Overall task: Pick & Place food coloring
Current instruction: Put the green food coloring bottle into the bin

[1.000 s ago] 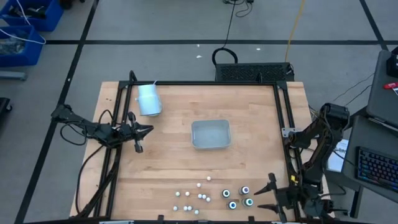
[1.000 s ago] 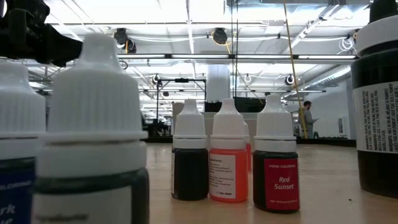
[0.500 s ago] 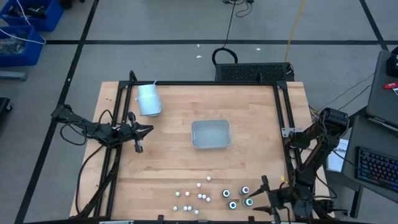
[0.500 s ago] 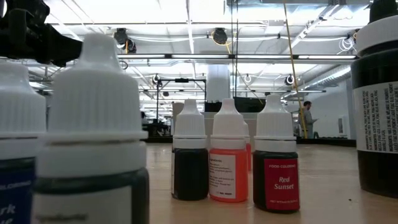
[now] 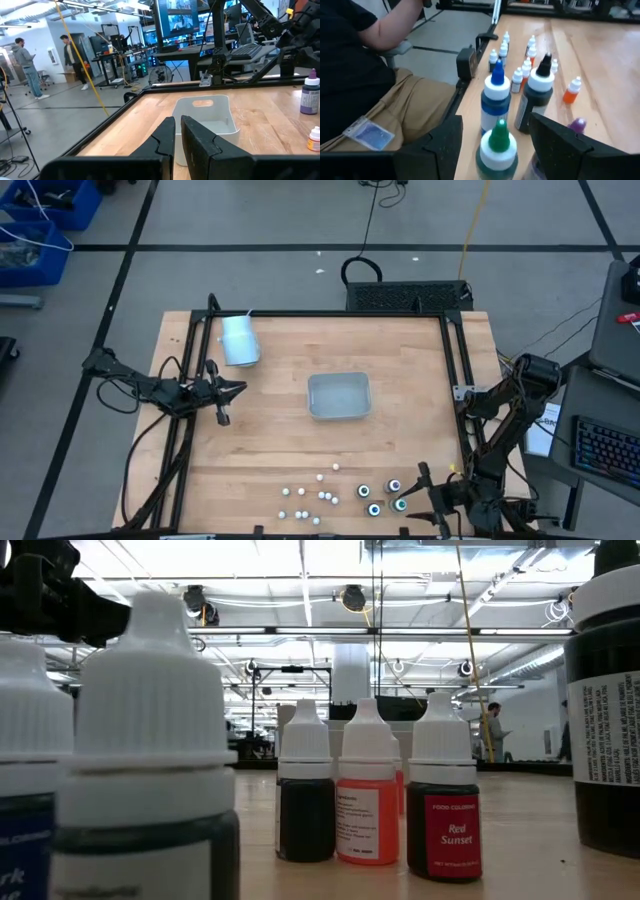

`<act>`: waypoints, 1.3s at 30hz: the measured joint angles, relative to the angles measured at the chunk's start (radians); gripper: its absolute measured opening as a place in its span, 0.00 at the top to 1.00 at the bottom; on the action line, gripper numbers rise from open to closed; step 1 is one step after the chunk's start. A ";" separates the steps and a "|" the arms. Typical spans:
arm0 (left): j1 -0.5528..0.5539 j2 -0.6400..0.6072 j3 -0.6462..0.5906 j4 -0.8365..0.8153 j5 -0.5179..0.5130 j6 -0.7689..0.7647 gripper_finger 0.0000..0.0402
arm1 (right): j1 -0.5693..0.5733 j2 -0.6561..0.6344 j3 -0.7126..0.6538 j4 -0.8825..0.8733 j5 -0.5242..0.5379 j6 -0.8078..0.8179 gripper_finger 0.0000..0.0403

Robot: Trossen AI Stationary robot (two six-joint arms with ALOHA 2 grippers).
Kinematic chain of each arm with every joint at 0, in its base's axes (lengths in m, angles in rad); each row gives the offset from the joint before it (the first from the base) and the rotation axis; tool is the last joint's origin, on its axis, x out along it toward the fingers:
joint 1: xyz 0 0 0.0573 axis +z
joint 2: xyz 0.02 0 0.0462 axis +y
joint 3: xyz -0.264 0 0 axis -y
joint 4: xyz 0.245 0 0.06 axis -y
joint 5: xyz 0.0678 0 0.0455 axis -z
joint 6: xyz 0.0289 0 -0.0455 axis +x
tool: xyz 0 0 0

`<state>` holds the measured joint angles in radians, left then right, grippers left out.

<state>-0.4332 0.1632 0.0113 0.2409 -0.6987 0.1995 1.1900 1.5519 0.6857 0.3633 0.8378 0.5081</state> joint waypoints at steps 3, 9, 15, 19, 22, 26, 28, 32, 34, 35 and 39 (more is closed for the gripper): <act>0.000 0.000 0.000 0.000 0.000 0.000 0.90 | 0.000 0.040 0.000 0.012 -0.004 0.003 0.47; 0.000 0.000 0.000 0.000 0.000 -0.001 0.90 | -0.014 0.081 0.000 0.029 -0.004 0.016 0.47; 0.000 0.000 0.000 0.000 -0.001 -0.001 0.90 | -0.027 0.086 0.000 0.032 -0.004 0.015 0.47; 0.000 0.000 0.000 0.000 -0.001 0.005 0.90 | -0.026 0.086 0.000 0.030 -0.004 0.017 0.49; 0.000 0.000 0.000 0.000 -0.001 0.006 0.90 | -0.026 0.086 0.000 0.027 -0.001 0.027 0.53; 0.000 0.000 0.000 0.000 -0.001 0.006 0.90 | -0.026 0.087 0.000 0.024 -0.001 0.029 0.62; 0.000 0.000 0.000 0.000 -0.001 0.006 0.90 | -0.026 0.087 0.000 0.024 -0.002 0.029 0.67; 0.000 0.000 0.000 0.000 -0.002 0.007 0.90 | -0.026 0.087 0.000 0.025 -0.002 0.027 0.73; 0.000 0.000 0.000 0.000 -0.003 0.007 0.90 | -0.026 0.081 0.000 0.024 -0.004 0.019 0.73; 0.000 0.000 0.000 0.000 -0.003 0.007 0.90 | -0.026 0.074 0.000 0.023 -0.004 0.014 0.73; 0.000 0.000 0.000 0.000 -0.005 0.007 0.90 | -0.017 0.006 0.000 0.028 -0.011 -0.029 0.73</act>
<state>-0.4335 0.1635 0.0113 0.2409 -0.7033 0.2062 1.1725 1.5578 0.6857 0.3914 0.8266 0.4790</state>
